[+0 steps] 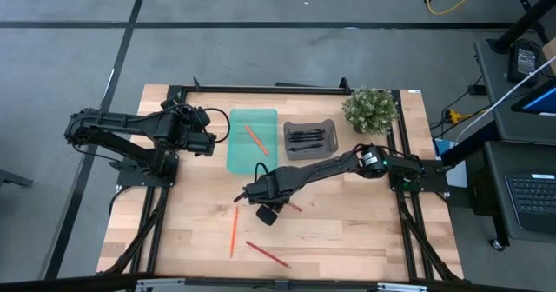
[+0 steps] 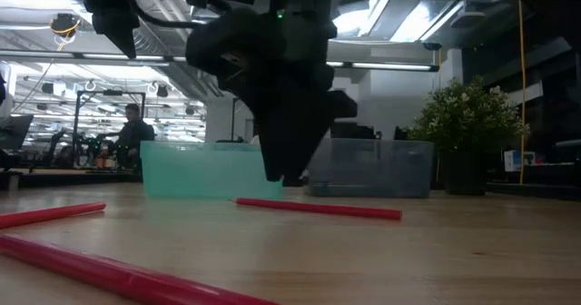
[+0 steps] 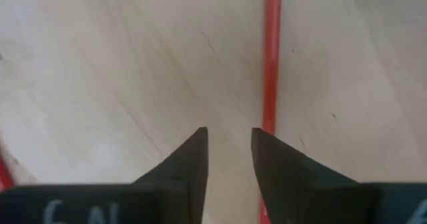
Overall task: Sort pens & pencils
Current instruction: Put the red pencil into the green bin
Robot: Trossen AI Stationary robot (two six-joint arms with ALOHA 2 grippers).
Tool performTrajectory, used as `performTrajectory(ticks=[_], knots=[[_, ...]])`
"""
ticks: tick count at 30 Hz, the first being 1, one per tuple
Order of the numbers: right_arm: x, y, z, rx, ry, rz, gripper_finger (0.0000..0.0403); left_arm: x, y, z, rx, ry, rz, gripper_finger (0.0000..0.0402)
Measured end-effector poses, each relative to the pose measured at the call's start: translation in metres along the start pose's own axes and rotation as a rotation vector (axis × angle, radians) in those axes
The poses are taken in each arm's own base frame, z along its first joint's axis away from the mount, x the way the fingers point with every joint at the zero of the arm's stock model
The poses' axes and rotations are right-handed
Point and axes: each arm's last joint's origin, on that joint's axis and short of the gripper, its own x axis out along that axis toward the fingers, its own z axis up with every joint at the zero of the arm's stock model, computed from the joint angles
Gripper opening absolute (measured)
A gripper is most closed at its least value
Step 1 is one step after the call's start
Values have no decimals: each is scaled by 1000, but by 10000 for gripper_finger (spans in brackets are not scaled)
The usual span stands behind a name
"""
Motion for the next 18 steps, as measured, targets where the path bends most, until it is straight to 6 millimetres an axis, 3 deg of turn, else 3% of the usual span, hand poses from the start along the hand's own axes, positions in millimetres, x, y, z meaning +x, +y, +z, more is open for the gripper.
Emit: performTrajectory(ticks=[6,18], knots=[[13,-9,-2,12,43,-34,139,0,0,0,0,0,0,85],[35,-18,-7,22,73,-7,141,0,0,0,0,0,0,85]])
